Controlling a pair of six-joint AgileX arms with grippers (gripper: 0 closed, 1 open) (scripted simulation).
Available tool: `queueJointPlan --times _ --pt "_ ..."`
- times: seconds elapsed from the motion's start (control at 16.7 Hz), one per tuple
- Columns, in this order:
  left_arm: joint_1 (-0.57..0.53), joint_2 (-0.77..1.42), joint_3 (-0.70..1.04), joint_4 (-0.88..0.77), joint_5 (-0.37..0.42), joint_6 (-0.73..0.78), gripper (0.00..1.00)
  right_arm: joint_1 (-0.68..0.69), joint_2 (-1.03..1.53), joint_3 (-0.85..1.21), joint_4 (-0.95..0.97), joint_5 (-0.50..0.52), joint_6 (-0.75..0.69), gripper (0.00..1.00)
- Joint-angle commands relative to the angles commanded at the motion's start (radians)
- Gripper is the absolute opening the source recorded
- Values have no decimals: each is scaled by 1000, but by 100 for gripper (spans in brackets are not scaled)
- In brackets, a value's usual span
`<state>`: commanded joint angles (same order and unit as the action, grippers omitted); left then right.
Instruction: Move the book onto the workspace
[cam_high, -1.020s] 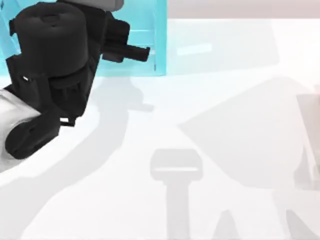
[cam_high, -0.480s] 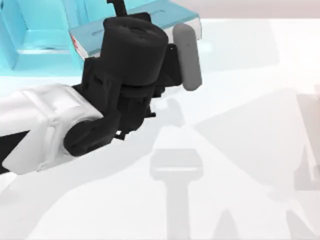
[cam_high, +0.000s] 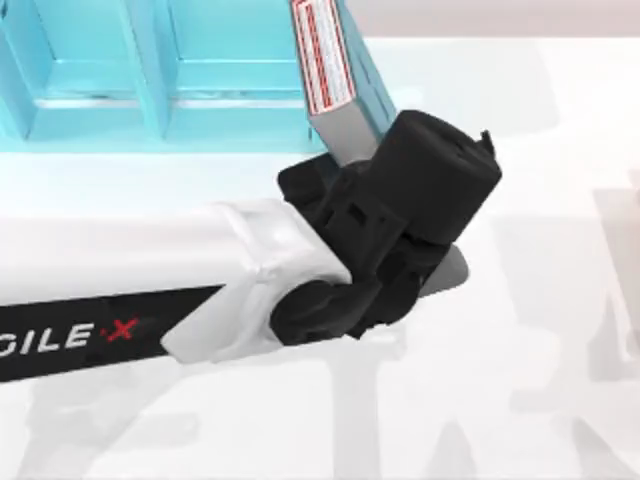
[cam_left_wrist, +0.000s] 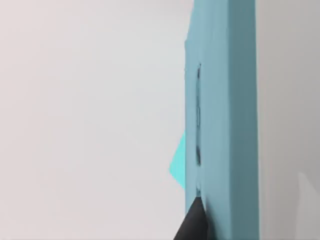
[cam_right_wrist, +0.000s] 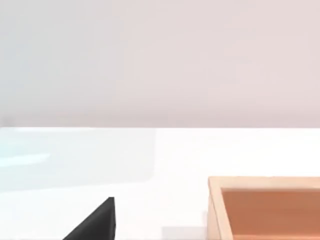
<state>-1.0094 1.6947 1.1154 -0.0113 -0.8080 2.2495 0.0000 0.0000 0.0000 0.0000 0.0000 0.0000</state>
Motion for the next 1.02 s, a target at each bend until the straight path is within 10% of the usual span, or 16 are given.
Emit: queueJointPlan --times 0.54,1.02 --pt "-136 202 102 -54 -179 974 0 0 0 0 0 0 0 100" --pt "-192 336 143 -19 -326 1516 0 0 0 0 0 0 0 100"
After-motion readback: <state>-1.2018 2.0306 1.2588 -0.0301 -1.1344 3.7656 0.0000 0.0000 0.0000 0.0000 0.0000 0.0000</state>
